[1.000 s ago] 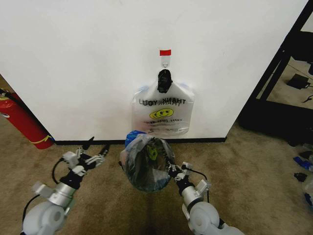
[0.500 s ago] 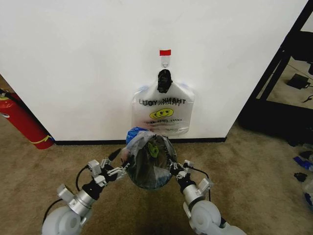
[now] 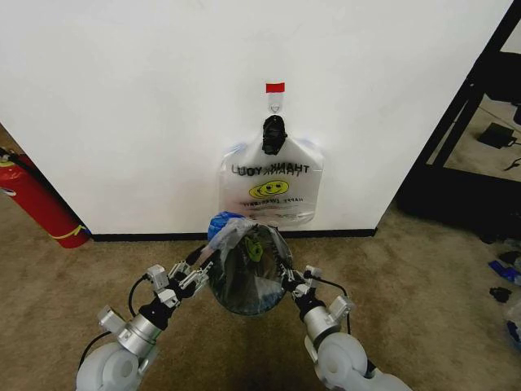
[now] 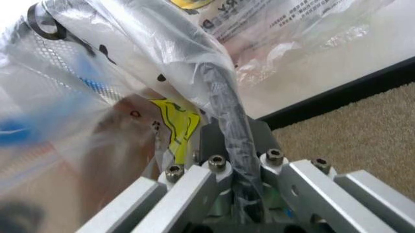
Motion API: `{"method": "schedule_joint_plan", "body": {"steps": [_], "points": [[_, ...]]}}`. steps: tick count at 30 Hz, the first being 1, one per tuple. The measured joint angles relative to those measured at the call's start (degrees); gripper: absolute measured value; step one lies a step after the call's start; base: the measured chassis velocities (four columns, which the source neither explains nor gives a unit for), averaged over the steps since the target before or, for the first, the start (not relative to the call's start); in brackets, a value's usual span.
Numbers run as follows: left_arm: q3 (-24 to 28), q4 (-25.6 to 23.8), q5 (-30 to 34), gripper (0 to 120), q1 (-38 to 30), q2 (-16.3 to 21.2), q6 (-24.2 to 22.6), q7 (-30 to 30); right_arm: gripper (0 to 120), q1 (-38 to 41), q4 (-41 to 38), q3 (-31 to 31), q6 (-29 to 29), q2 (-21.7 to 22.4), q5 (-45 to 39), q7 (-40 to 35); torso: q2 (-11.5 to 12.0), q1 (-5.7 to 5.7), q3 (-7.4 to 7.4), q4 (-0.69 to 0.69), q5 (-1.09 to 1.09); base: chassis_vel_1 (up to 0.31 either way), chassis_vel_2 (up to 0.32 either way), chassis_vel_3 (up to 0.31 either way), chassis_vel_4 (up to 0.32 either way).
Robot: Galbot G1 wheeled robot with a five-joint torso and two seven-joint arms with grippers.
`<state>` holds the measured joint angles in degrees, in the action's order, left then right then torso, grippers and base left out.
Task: Pick up the garbage bag from the wall and place it over the trash bin.
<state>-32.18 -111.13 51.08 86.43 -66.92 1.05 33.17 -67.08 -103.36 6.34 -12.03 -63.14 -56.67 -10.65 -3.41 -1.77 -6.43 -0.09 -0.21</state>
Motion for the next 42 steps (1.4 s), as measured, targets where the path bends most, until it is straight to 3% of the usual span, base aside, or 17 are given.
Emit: {"method": "schedule_joint_plan", "body": {"steps": [12,34,39,42], "points": [[-0.34,0.84,-2.99,0,0.10,0.19,3.40,0.35,0,0.46,0.18,0.07,0.06,0.03,0.07,-0.16,0.00,0.00,0.00,0.00,0.00,0.000,0.000,0.000,0.000],[1.09,2.57,-11.19,0,-0.90,-0.75,4.77,-8.12,0,-0.03,-2.04,0.47,1.18,0.33,-1.17,-0.24,0.00,0.00,0.00,0.00,0.00,0.000,0.000,0.000,0.000],[1.76,2.44,-11.49,0,-0.31,-0.79,8.46,-8.28,0,-0.51,-2.64,0.33,1.64,0.41,-1.38,-0.75,0.00,0.00,0.00,0.00,0.00,0.000,0.000,0.000,0.000],[1.05,3.80,-17.06,11,0.40,-0.76,13.57,-7.09,0,-0.58,-3.04,0.21,2.39,0.34,-1.71,-2.87,0.00,0.00,0.00,0.00,0.00,0.000,0.000,0.000,0.000]]}}
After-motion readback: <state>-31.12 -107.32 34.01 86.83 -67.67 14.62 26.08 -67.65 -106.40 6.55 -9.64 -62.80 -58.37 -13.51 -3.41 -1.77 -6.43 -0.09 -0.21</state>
